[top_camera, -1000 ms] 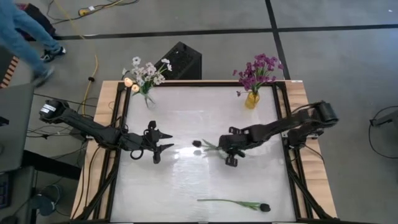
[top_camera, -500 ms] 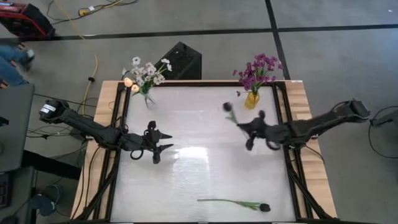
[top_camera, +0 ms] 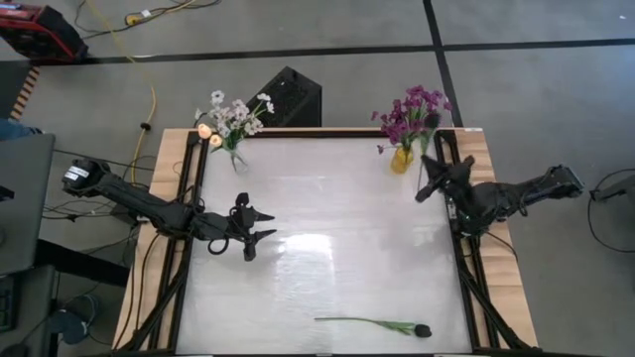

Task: Sort flowers into vase by color
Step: Put the top black tulip into the yellow vase

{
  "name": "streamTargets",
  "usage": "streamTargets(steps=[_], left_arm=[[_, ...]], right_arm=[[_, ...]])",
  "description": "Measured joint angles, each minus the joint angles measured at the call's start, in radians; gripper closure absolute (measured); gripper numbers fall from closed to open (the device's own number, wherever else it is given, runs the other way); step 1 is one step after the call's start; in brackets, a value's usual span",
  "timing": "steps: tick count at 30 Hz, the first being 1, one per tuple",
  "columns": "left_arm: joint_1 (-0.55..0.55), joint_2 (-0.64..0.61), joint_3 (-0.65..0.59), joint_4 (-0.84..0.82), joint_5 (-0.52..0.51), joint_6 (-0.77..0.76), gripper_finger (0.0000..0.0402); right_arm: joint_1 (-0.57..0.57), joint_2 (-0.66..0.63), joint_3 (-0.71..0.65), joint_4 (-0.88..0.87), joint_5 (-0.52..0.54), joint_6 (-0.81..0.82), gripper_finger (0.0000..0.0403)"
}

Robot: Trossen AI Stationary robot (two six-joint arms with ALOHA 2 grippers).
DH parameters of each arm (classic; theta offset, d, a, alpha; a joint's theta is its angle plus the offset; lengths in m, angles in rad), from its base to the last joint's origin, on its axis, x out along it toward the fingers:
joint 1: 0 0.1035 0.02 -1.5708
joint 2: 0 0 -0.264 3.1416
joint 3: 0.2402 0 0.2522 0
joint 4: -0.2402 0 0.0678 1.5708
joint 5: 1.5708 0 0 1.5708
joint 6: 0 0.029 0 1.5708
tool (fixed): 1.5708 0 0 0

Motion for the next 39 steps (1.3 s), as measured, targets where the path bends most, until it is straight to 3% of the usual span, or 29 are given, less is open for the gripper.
streamTargets(steps=[11,18,27,39], left_arm=[[0.000,0.000,0.000,0.006,-0.001,-0.001,0.0239],[0.018,0.000,0.000,0.137,0.005,0.083,0.0239],[0.052,0.000,0.000,0.212,0.100,0.102,0.0239],[0.055,0.000,0.000,0.209,0.098,0.098,0.0239]], right_arm=[[-0.224,-0.086,0.000,0.096,-0.011,-0.110,0.0387],[-0.471,-0.079,-0.040,0.177,-0.202,-0.033,0.0387],[-0.746,-0.077,-0.252,0.687,-0.517,-0.058,0.0387],[-0.855,-0.050,-0.291,0.763,-0.658,-0.058,0.0387]])
